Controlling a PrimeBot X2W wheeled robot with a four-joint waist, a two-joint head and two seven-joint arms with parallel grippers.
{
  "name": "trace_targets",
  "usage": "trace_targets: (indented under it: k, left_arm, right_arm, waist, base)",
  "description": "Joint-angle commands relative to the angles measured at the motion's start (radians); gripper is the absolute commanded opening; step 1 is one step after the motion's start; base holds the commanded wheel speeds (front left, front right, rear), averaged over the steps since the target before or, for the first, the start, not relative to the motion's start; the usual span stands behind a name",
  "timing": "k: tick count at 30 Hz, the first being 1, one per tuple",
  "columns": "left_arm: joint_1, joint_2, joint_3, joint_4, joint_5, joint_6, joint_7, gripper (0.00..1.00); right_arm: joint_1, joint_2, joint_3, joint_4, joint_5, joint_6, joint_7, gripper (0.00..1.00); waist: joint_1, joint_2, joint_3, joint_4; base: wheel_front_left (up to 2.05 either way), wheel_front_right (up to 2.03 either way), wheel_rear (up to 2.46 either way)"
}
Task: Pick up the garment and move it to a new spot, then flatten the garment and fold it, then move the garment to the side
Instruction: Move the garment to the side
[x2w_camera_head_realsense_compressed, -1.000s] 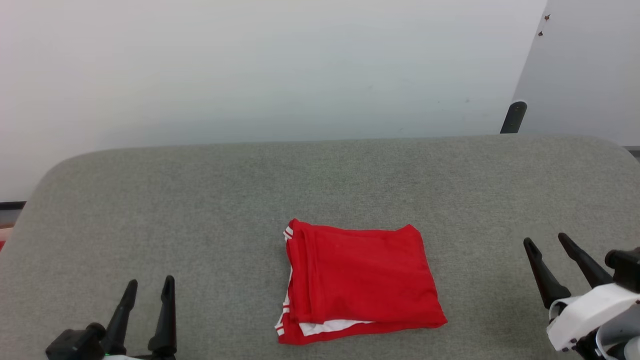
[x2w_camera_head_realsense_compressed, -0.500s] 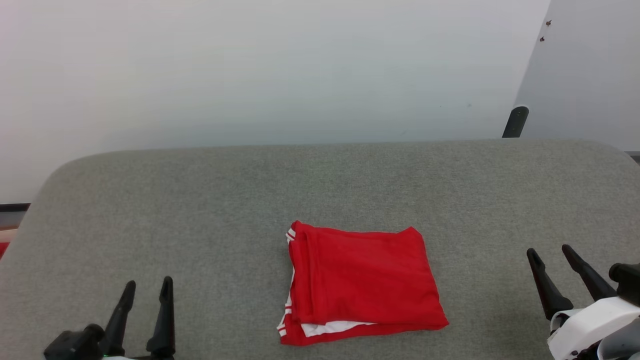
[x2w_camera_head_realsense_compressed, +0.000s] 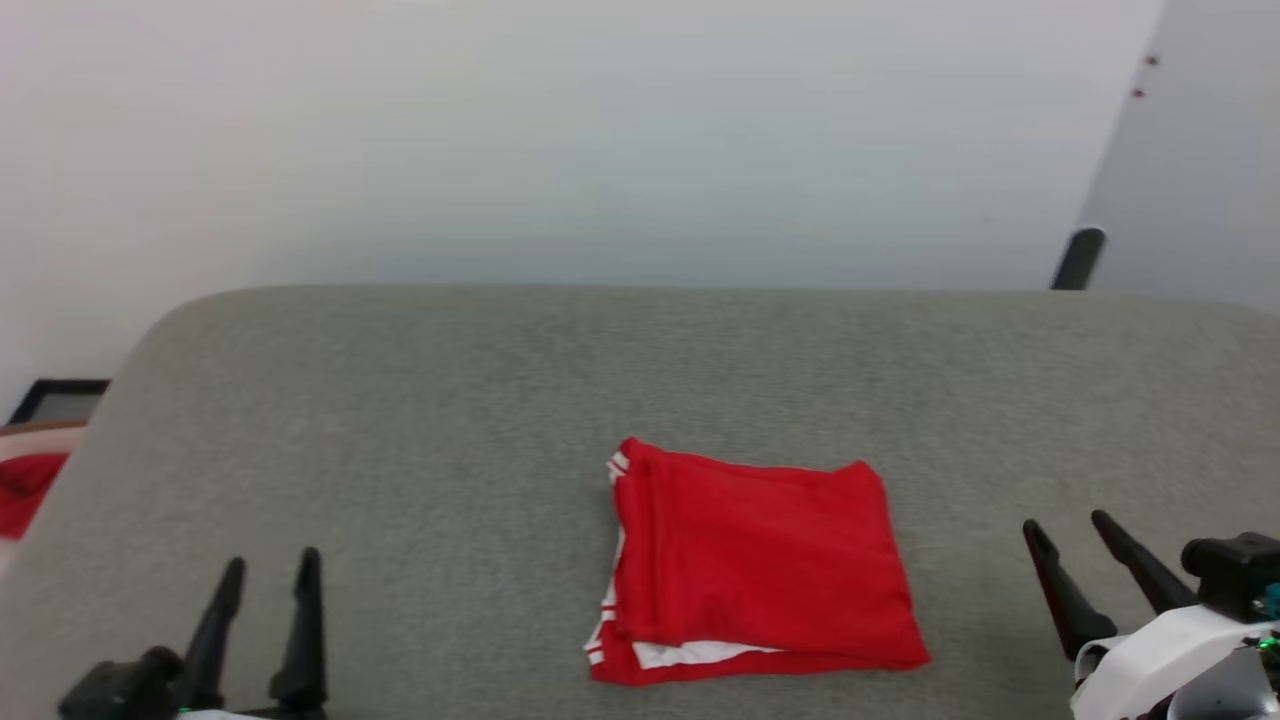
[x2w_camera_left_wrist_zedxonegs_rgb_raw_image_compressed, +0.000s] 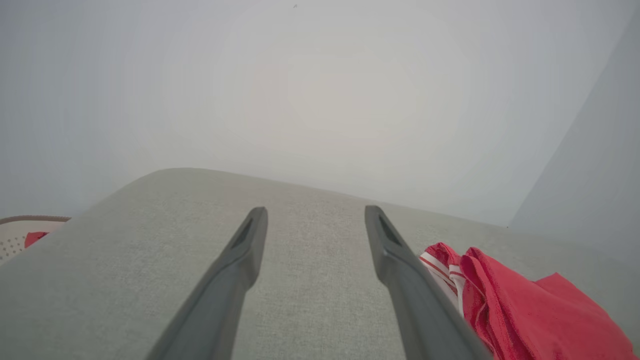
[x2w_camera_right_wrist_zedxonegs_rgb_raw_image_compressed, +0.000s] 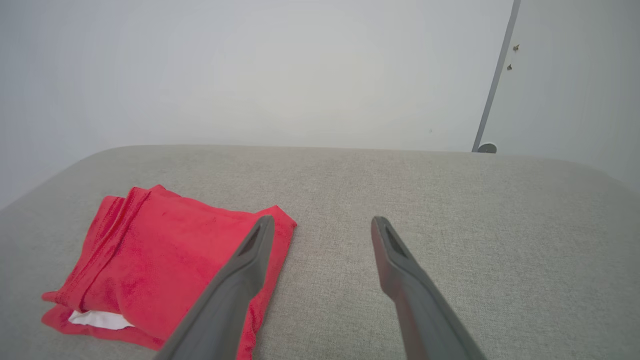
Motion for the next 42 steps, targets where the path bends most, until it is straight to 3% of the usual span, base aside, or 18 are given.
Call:
trace_targets:
  k: [1,7,26,41,42]
  left_arm:
    - [0.004,0.005,0.015,-0.004,-0.001,-0.002,-0.004,1.00]
    - [0.020,0.014,0.044,-0.012,0.005,-0.002,-0.004,1.00]
    - [-0.039,-0.010,-0.030,0.000,-0.010,-0.002,-0.004,1.00]
    - [-0.109,-0.035,-0.069,0.021,-0.016,-0.002,-0.004,1.00]
    - [-0.111,-0.037,-0.070,0.023,-0.016,-0.002,-0.004,1.00]
  right_arm:
    - [0.002,0.002,0.009,0.002,-0.002,-0.001,0.006,1.00]
    - [-0.032,-0.006,0.050,0.040,0.004,-0.001,0.066,1.00]
    - [-0.174,-0.069,0.069,0.167,0.026,-0.001,0.449,1.00]
    - [-0.237,-0.008,0.058,0.288,0.019,-0.001,0.621,1.00]
    - [-0.241,-0.005,0.063,0.296,0.019,-0.001,0.631,0.47]
  waist:
    - [0.0000,0.0000,-0.005,0.043]
    - [0.0000,0.0000,-0.007,0.110]
    - [0.0000,0.0000,0.116,0.244]
    - [0.0000,0.0000,0.203,0.288]
    - [0.0000,0.0000,0.205,0.290]
  base:
    - [0.00,0.00,0.00]
    - [0.00,0.00,0.00]
    - [0.00,0.00,0.00]
    - [0.00,0.00,0.00]
    - [0.00,0.00,0.00]
